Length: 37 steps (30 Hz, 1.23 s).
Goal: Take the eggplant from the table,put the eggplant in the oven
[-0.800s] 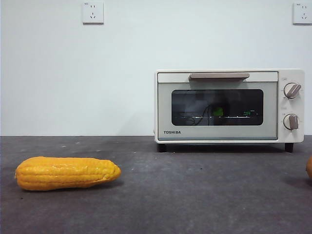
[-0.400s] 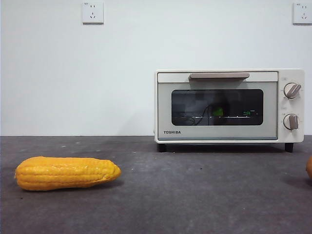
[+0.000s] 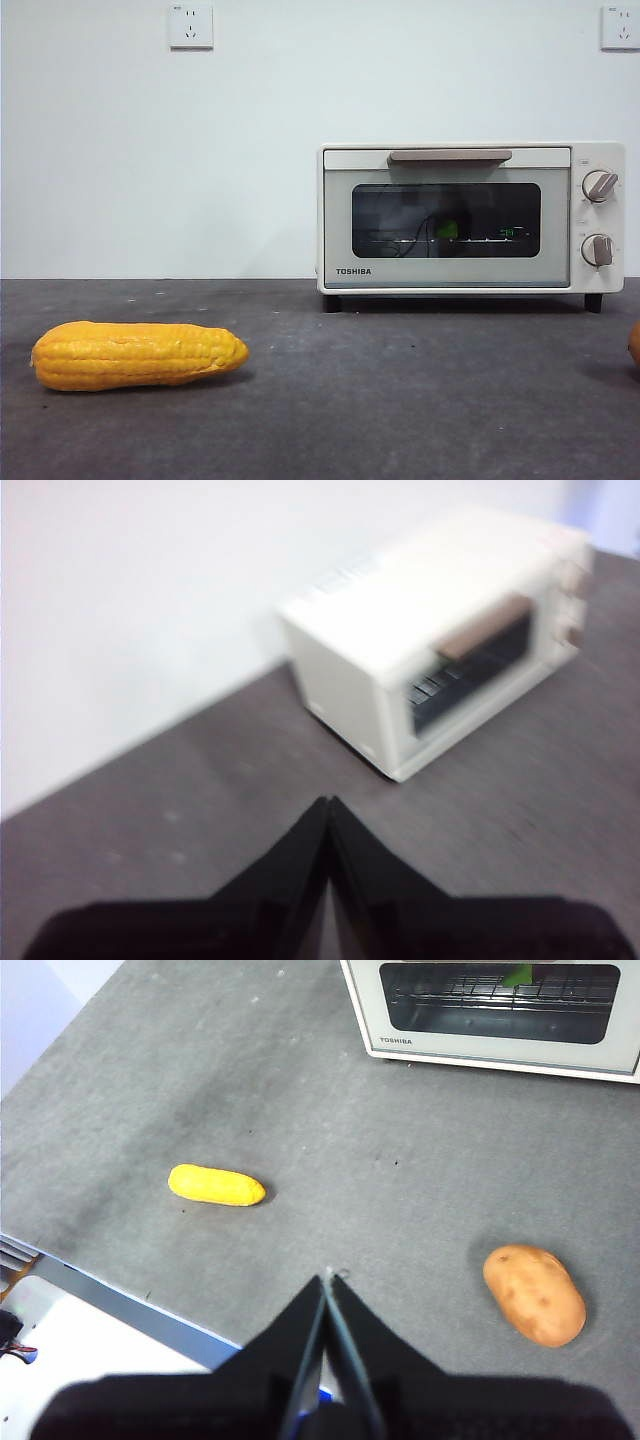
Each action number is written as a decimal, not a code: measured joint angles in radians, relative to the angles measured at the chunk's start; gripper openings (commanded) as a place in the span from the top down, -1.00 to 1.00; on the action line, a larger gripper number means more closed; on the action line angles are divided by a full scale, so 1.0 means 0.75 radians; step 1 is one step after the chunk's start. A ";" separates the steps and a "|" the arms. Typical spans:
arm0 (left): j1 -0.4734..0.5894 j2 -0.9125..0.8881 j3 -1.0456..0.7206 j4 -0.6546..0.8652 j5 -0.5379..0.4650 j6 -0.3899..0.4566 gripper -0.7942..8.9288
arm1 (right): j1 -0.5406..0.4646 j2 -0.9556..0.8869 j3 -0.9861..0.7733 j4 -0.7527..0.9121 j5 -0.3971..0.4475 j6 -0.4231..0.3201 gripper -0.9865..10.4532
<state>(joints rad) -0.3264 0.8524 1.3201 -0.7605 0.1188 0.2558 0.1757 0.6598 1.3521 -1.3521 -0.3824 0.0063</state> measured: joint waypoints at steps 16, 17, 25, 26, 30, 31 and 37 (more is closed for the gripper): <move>0.385 -0.491 -0.347 0.356 0.080 0.143 0.84 | 0.000 0.000 0.000 0.000 0.000 0.000 0.83; 0.404 -0.527 -0.406 0.382 0.080 0.147 0.84 | 0.000 0.000 0.000 0.000 0.000 0.000 0.82; 0.510 -0.791 -0.898 0.579 0.080 0.133 0.85 | 0.000 0.000 0.000 0.000 0.000 0.000 0.83; 0.519 -0.820 -0.963 0.599 0.080 0.120 0.84 | 0.000 0.000 0.000 0.000 0.000 0.000 0.83; 0.533 -0.927 -1.195 0.650 0.080 0.057 0.84 | 0.000 0.000 0.000 0.000 0.000 0.000 0.82; 0.533 -0.948 -1.238 0.657 0.080 0.043 0.84 | 0.000 0.000 0.000 0.000 0.000 0.000 0.82; 0.533 -1.085 -1.475 0.676 0.080 -0.049 0.84 | 0.000 0.000 0.000 -0.001 0.000 0.000 0.83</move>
<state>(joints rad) 0.0731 0.0383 0.2138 -0.2531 0.1787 0.2188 0.1757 0.6598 1.3521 -1.3525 -0.3824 0.0063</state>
